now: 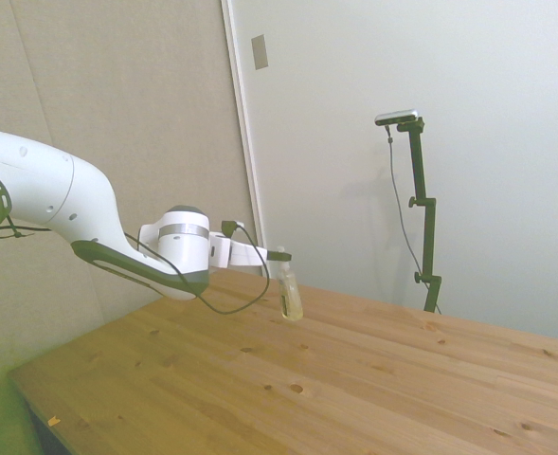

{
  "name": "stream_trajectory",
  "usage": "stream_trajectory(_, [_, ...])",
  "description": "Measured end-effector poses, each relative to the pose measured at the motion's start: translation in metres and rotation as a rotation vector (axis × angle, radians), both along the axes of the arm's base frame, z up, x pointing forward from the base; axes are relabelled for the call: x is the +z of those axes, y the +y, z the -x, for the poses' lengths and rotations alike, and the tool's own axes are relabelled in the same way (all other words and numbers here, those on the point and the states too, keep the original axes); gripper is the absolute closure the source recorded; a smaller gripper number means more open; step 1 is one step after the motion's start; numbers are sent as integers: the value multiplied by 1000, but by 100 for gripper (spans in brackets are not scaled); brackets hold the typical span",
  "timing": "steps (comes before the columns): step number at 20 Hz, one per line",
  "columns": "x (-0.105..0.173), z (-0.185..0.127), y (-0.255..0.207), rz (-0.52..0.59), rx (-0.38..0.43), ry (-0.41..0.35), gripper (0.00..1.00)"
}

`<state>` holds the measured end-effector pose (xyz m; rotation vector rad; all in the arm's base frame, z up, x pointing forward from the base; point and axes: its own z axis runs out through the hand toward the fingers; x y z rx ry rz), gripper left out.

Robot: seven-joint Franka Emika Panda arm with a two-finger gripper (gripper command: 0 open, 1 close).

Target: Stand the sanitizer

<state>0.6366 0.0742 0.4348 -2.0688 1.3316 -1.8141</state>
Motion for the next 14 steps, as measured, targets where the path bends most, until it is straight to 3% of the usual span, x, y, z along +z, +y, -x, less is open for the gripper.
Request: stream_trajectory(14, [-7, -5, -13, -19, 24, 19, 100])
